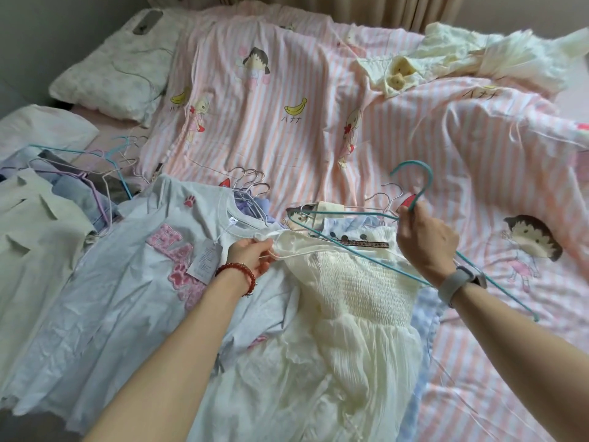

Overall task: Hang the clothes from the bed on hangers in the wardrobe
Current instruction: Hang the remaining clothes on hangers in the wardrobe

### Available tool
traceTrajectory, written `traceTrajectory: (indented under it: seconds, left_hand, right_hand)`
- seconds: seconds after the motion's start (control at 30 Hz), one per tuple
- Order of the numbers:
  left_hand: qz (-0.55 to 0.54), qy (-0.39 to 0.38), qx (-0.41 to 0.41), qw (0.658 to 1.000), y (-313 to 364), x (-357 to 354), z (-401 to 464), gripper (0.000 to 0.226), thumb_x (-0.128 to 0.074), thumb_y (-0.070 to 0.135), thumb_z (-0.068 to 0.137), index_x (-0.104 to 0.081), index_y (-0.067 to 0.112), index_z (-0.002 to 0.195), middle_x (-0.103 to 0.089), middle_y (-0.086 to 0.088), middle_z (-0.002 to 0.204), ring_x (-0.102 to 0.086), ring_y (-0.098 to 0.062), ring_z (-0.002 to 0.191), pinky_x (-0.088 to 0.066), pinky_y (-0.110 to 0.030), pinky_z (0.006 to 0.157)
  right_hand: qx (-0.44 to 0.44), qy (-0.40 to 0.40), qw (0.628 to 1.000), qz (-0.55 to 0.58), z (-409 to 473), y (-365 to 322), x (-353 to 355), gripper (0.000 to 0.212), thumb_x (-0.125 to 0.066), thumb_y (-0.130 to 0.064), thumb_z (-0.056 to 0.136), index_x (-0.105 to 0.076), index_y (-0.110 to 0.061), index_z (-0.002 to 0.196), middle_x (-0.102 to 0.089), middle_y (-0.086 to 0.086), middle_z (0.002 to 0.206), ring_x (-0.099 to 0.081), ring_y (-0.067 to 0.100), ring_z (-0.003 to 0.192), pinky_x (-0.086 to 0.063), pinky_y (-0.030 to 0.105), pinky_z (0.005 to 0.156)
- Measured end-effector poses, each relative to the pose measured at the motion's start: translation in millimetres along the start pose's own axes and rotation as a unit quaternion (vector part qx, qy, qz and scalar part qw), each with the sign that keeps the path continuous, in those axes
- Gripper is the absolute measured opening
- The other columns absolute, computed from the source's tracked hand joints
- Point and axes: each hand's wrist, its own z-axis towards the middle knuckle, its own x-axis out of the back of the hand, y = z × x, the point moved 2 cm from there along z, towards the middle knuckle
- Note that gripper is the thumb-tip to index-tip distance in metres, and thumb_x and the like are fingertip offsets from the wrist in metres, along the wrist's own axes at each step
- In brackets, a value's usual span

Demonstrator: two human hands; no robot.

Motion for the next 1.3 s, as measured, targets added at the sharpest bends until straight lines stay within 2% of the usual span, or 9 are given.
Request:
traceTrajectory:
  seconds: [0.17, 0.33, 0.47, 0.6, 0.7, 0.87, 1.0, 1.1, 1.3]
  left_hand:
    - [-0.084, 0.066, -0.043, 0.993, 9.3, 4.8, -2.3, 0.02, -0.059, 0.004, 0.087, -0.051, 0.006, 0.069, -0.056, 0.001, 0.038, -0.049, -0.005, 0.031, -0.036, -0.012, 0.034]
    - [-0.1, 0.094, -0.11, 0.984, 25.5, 7.6, -7.5, 0.019, -0.062, 0.003, 0.085, -0.056, 0.01, 0.069, -0.058, 0.006, 0.041, -0.054, -0.003, 0.039, -0.042, -0.013, 0.04]
    - [-0.052, 0.065, -0.143, 0.986, 31.1, 8.4, -13.3, 0.019, -0.061, -0.003, 0.083, -0.062, 0.01, 0.069, -0.061, 0.005, 0.048, -0.054, -0.009, 0.052, -0.042, -0.013, 0.044]
    - [-0.007, 0.017, -0.167, 0.986, 27.4, 3.2, -25.2, 0.018, -0.06, -0.004, 0.084, -0.063, 0.013, 0.079, -0.063, -0.001, 0.061, -0.056, -0.003, 0.048, -0.046, -0.012, 0.048]
    - [-0.017, 0.039, -0.19, 0.981, 28.6, 7.5, -36.0, 0.014, -0.062, 0.0, 0.084, -0.056, 0.012, 0.08, -0.062, -0.003, 0.065, -0.059, -0.008, 0.051, -0.048, -0.014, 0.048]
    - [-0.031, 0.046, -0.227, 0.972, 39.4, 35.6, -55.4, 0.02, -0.064, 0.006, 0.084, -0.05, 0.016, 0.095, -0.058, -0.005, 0.091, -0.062, -0.016, 0.074, -0.049, -0.021, 0.06]
    - [0.086, 0.002, -0.235, 0.968, 26.9, 54.6, -78.7, 0.065, -0.07, 0.02, 0.08, -0.035, 0.015, 0.135, -0.044, -0.003, 0.126, -0.044, -0.02, 0.12, -0.04, -0.034, 0.098]
    - [0.161, -0.053, -0.206, 0.964, 10.2, 47.9, -101.6, 0.104, -0.077, 0.059, 0.055, -0.032, 0.016, 0.138, -0.045, 0.002, 0.134, -0.045, -0.015, 0.121, -0.036, -0.031, 0.103]
    - [0.113, -0.032, -0.183, 0.976, -8.9, 21.1, -134.5, 0.038, -0.056, 0.032, 0.09, -0.057, 0.005, 0.116, -0.063, -0.006, 0.108, -0.055, -0.015, 0.092, -0.042, -0.022, 0.075]
  right_hand:
    - [-0.155, 0.012, 0.97, 0.188, 5.9, 14.0, 4.0, 0.039, -0.027, -0.041, 0.09, -0.05, -0.009, 0.086, -0.061, 0.028, 0.092, -0.055, 0.042, 0.088, -0.037, 0.041, 0.073]
    - [-0.089, -0.001, 0.978, 0.191, -1.0, 7.4, 3.7, 0.028, -0.029, -0.036, 0.085, -0.043, -0.015, 0.073, -0.059, 0.029, 0.08, -0.054, 0.043, 0.077, -0.033, 0.039, 0.064]
    - [-0.069, -0.006, 0.976, 0.208, -2.0, 0.7, 2.5, 0.03, -0.03, -0.038, 0.085, -0.043, -0.014, 0.072, -0.058, 0.023, 0.074, -0.054, 0.04, 0.075, -0.03, 0.035, 0.062]
    - [-0.056, -0.013, 0.969, 0.242, -1.3, -13.7, 2.6, 0.031, -0.036, -0.03, 0.092, -0.044, -0.009, 0.071, -0.048, 0.011, 0.066, -0.046, 0.031, 0.068, -0.028, 0.034, 0.061]
    - [-0.051, 0.007, 0.959, 0.28, 1.3, -33.6, 13.2, 0.038, -0.032, -0.036, 0.086, -0.048, -0.003, 0.074, -0.051, 0.01, 0.067, -0.045, 0.025, 0.068, -0.029, 0.034, 0.062]
    - [-0.018, 0.054, 0.93, 0.364, 14.2, -78.4, 50.7, 0.036, -0.032, -0.038, 0.084, -0.048, -0.008, 0.073, -0.055, 0.015, 0.068, -0.053, 0.035, 0.069, -0.041, 0.048, 0.067]
    - [0.014, 0.075, 0.909, 0.41, 22.0, -114.9, 91.2, 0.029, -0.033, -0.037, 0.086, -0.042, -0.019, 0.066, -0.047, 0.003, 0.059, -0.047, 0.028, 0.063, -0.041, 0.048, 0.064]
    - [0.012, 0.102, 0.882, 0.459, 25.2, -134.6, 126.2, 0.031, -0.035, -0.036, 0.086, -0.044, -0.015, 0.066, -0.05, 0.008, 0.063, -0.047, 0.025, 0.066, -0.039, 0.039, 0.063]
    - [-0.023, 0.142, 0.863, 0.485, 28.0, -138.0, 170.0, 0.029, -0.038, -0.034, 0.087, -0.04, -0.024, 0.06, -0.047, -0.005, 0.059, -0.046, 0.015, 0.061, -0.039, 0.037, 0.066]
